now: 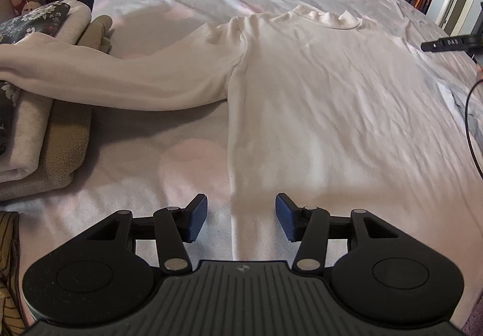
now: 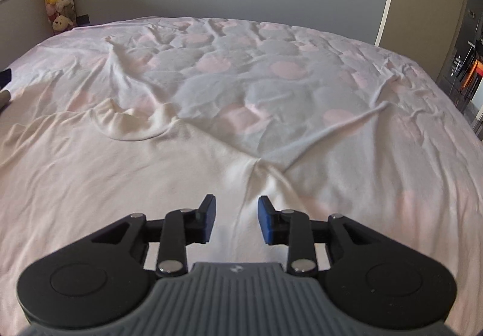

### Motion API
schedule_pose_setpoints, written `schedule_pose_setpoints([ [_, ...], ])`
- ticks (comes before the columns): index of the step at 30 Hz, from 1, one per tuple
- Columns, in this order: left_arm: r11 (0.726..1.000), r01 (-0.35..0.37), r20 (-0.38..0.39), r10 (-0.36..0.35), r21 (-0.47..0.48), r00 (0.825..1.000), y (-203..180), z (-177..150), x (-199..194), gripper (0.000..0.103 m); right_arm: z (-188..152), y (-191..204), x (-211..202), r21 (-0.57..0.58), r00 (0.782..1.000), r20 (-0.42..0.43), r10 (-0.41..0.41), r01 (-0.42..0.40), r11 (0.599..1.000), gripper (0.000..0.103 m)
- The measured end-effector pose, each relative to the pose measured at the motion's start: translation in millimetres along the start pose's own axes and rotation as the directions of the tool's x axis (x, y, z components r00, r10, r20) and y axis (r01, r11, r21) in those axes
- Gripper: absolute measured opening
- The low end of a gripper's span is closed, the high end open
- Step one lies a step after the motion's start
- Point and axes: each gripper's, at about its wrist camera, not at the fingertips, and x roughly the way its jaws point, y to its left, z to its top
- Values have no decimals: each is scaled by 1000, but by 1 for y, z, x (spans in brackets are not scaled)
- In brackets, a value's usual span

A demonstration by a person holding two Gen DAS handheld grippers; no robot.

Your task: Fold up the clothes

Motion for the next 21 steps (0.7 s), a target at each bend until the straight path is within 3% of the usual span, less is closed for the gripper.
schedule_pose_setpoints([
  [4,999,-25,10,25,-40,1000,14,-1,-7,48,-31,25,-36,53,998,-20,51,-50,997,39],
  [9,990,-63,77,72,-122,994,36,1,-25,48,-80,41,-80,145,993,-86,79,-66,987,42],
  [12,979,-137,133,157,-151,979,50,6,-46,48,-109,55,-98,217,992,-93,89,-67,974,52],
  [15,970,-185,172,212,-160,962,70,14,-69,48,-132,71,-107,290,992,-87,89,-61,955,53],
  [18,951,-284,196,304,-122,932,92,22,-87,48,-149,90,-113,335,995,-70,75,-47,941,54],
  [21,903,-426,232,426,-52,874,109,31,-96,54,-149,112,-113,304,999,-15,50,-43,952,63],
])
